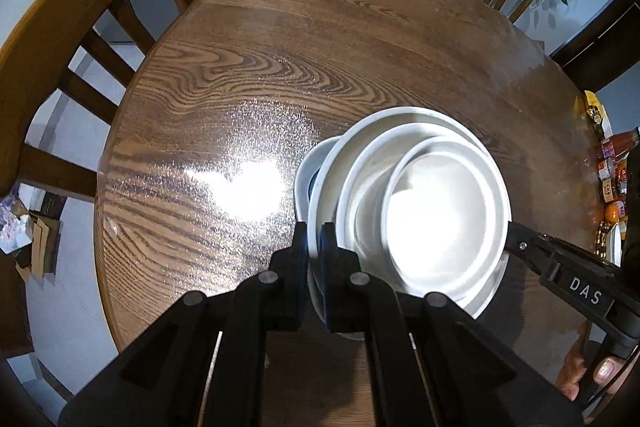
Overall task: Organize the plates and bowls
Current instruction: 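Lift and carry the bowl stack onto the blue plate stack with both tools, then open both tools and withdraw them from the bowl stack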
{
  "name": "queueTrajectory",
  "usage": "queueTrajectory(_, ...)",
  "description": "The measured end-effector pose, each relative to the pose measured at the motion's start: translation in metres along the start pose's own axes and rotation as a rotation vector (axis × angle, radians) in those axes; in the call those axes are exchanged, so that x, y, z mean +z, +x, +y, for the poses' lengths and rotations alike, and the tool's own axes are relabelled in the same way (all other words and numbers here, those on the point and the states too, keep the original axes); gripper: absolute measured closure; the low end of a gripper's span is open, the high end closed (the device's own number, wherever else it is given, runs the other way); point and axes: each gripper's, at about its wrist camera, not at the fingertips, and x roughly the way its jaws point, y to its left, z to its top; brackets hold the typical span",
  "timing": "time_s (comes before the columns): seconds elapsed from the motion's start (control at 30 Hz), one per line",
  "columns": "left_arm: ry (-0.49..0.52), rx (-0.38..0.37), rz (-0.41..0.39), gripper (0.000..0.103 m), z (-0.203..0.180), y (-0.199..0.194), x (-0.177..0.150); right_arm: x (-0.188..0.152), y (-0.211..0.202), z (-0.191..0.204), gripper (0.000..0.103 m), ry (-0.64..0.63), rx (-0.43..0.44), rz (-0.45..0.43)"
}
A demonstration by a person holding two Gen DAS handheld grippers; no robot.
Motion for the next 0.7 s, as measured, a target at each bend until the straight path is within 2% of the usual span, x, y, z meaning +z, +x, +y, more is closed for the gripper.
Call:
queueTrajectory(0.37,0.015,0.009,-0.018,0.101,-0.004,0.004,0.011,0.009,0.000,-0.004,0.094,0.039,-0.006,-0.021)
queueTrajectory(0.47,0.009,0.020,-0.029,0.090,-0.001,0.004,0.011,0.010,-0.004,-0.006,0.094,0.057,-0.016,-0.051)
queueTrajectory(0.53,-0.003,0.043,-0.042,0.070,0.003,0.002,0.009,0.010,-0.010,-0.007,0.094,0.055,-0.029,-0.079)
queueTrajectory(0.6,-0.016,0.049,-0.051,0.060,0.008,0.001,0.007,0.008,-0.016,-0.006,0.094,0.046,-0.041,-0.103)
queueTrajectory(0.7,-0.029,0.038,-0.051,0.058,0.012,0.001,0.004,0.007,-0.021,-0.008,0.094,0.049,-0.033,-0.111)
